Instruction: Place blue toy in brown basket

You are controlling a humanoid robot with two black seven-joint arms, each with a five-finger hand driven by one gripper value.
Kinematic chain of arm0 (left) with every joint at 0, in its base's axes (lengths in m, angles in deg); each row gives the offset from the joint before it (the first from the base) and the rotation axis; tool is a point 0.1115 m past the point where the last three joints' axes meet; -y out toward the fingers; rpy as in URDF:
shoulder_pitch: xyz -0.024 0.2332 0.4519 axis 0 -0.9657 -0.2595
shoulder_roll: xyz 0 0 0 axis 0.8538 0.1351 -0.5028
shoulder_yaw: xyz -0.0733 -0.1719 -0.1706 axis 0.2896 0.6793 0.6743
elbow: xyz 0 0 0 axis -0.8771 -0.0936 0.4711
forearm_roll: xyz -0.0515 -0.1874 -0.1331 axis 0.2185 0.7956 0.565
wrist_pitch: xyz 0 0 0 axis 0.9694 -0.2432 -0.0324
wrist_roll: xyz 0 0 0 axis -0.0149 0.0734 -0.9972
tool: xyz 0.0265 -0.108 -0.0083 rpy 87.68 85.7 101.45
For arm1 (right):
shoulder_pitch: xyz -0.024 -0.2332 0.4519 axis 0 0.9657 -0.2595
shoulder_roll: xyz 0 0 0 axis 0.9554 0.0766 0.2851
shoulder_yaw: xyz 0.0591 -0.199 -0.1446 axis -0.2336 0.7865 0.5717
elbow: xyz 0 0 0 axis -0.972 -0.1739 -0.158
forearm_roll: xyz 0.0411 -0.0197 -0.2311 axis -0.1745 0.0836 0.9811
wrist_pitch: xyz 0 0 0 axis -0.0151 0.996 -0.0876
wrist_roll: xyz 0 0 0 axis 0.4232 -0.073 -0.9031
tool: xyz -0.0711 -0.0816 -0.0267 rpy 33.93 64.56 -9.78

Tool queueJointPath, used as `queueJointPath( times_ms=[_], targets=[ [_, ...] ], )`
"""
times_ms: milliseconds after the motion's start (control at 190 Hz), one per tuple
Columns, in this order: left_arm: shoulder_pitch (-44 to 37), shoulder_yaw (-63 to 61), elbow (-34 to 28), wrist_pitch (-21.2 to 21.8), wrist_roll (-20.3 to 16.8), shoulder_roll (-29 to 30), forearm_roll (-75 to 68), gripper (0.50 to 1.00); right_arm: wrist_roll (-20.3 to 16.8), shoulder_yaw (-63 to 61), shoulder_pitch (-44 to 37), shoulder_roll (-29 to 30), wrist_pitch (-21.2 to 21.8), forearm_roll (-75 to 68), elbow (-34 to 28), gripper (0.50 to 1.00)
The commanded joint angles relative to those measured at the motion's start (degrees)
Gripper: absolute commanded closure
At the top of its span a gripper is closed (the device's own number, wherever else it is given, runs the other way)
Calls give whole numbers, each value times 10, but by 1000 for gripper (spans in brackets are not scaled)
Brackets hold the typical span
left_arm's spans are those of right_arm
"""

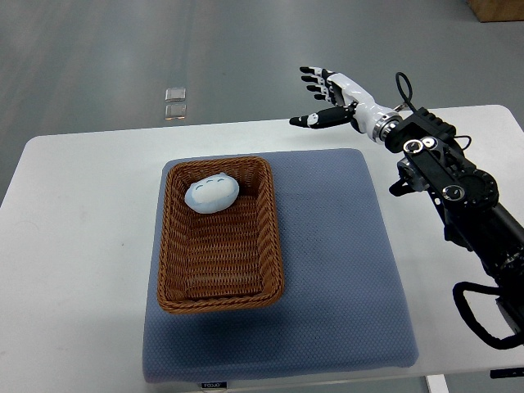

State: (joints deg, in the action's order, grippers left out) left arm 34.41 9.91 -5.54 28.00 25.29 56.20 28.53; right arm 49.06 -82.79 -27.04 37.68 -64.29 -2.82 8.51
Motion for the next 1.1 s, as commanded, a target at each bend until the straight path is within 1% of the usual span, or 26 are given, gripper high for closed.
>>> queueJointPath(
  times_ms=[0, 111, 316, 464, 659, 1097],
  targets=[
    [0, 0, -1, 0, 0, 0, 0, 500, -19, -33, 23, 0, -32, -56, -3, 583],
    [0, 0, -3, 0, 0, 0, 0, 500, -19, -34, 39, 0, -68, -103, -7, 583],
    [0, 0, -4, 0, 0, 0, 0, 500, -18, -47, 58, 0, -104, -170, -9, 585],
    [0, 0, -4, 0, 0, 0, 0, 500, -12, -46, 72, 0, -119, -188, -10, 585],
    [0, 0, -4, 0, 0, 0, 0, 500, -11, -44, 76, 0, -131, -188, -11, 583],
    [0, 0, -4, 0, 0, 0, 0, 500, -11, -40, 78, 0, -131, -188, -19, 583]
  ],
)
